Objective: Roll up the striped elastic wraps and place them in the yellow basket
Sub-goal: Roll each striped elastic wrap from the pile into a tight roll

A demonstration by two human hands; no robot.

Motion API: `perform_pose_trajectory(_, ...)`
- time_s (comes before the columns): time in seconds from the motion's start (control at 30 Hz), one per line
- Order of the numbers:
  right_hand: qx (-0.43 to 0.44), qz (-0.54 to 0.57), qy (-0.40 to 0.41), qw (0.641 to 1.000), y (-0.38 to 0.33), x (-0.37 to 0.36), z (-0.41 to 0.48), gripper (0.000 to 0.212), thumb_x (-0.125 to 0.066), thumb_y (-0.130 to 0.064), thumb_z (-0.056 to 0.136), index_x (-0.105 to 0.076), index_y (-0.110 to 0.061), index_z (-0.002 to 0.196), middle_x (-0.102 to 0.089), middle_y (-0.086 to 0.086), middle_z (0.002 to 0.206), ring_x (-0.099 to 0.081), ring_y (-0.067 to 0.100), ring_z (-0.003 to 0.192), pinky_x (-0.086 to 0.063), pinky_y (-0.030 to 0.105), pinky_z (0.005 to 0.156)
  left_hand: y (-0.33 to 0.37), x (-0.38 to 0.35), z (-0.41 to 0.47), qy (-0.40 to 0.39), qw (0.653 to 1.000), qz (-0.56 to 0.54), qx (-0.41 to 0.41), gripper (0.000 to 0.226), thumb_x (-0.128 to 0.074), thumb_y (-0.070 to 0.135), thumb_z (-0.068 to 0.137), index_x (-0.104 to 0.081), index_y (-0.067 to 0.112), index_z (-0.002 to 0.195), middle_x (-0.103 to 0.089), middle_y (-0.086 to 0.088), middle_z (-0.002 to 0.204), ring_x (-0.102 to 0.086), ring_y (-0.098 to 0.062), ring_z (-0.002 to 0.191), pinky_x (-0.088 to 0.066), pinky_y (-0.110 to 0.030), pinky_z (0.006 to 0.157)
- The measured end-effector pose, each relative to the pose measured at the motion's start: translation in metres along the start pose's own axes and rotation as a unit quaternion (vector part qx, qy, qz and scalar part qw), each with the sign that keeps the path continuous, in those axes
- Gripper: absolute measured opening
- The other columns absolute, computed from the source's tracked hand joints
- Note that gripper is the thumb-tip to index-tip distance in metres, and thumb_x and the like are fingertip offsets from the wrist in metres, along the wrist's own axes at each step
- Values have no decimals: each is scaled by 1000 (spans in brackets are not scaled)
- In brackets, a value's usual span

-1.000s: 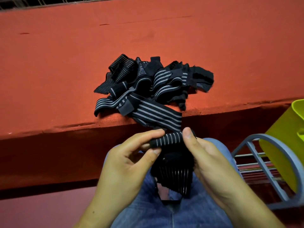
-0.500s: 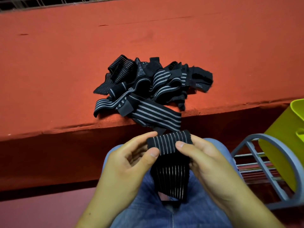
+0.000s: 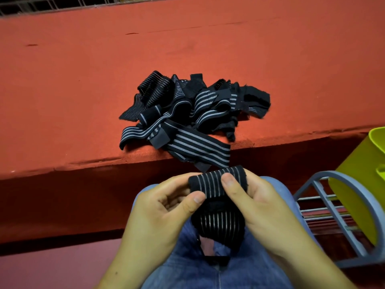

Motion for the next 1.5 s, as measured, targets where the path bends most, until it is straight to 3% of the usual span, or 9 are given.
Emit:
perform_pose_trajectory(0.1,-35,19,-16,999,-2,-1,-1,41,-60,-52,98,-76,-16,111,-80,3,110,-75,17,109,-58,42,100,3,0,0,11,1000,6,-16,28,-71,17,82,-78,14,109,-81,6,102,-76,-9,98,-57,-18,84)
perform_pose_trajectory(0.3,-84,26,-34,996,-4,-3,-3,57,-59,-69,76,-80,-25,105,-81,1,107,-76,15,106,-56,38,97,7,3,0,45,998,37,-29,32,-74,22,79,-79,31,109,-79,18,105,-73,0,103,-54,-12,85)
perform_pose_trajectory(0.43,-97,32,-18,995,-2,-3,-3,79,-62,-88,73,-79,-21,111,-80,9,109,-75,25,108,-55,53,103,10,4,-1,51,993,84,-59,42,-77,23,79,-74,47,113,-76,26,107,-70,6,106,-49,-7,89)
perform_pose_trajectory(0.57,-108,36,-23,993,0,0,-2,91,-62,-92,66,-76,-16,115,-78,12,114,-75,25,110,-54,56,105,9,3,-2,50,989,93,-100,34,-79,16,84,-78,37,111,-76,16,111,-71,-5,108,-52,-12,88)
perform_pose_trajectory(0.77,-61,59,-15,996,-3,1,-3,48,-65,-62,87,-77,-22,110,-78,9,114,-72,24,115,-52,49,107,6,3,-1,36,993,69,-94,35,-75,9,80,-79,33,105,-74,15,117,-69,-7,115,-53,-13,86)
perform_pose_trajectory(0.97,-27,50,-29,998,-3,2,-4,27,-64,-41,93,-75,-21,107,-77,9,106,-72,17,99,-56,30,82,6,5,-2,-9,999,39,-26,36,-81,26,82,-74,38,116,-76,10,116,-72,-10,108,-56,-16,84)
perform_pose_trajectory(1.1,-8,20,-46,999,-5,1,-4,19,-64,-33,95,-72,-24,110,-75,9,108,-72,18,103,-57,29,85,4,7,-2,-2,1000,15,15,43,-72,52,78,-71,43,120,-76,9,115,-73,-14,107,-54,-14,86)
perform_pose_trajectory(1.27,1,10,-53,999,-4,0,-4,17,-66,-31,98,-71,-30,114,-75,5,111,-72,15,107,-56,25,87,-1,4,-2,15,999,-6,33,37,-77,31,79,-75,44,114,-78,2,106,-74,-22,101,-58,-21,84)
perform_pose_trajectory(1.5,6,19,-22,1000,0,0,-2,26,-66,-44,93,-75,-26,107,-79,6,107,-75,17,101,-58,29,83,-3,3,-2,16,999,-4,46,39,-85,36,80,-75,43,117,-77,-5,107,-74,-27,102,-61,-34,91)
Point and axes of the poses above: each hand's wrist, its own z-axis towards the middle knuckle, its own x-axis out of the back of the hand, y = z × x, the point moved 2 cm from there along z, towards the middle knuckle
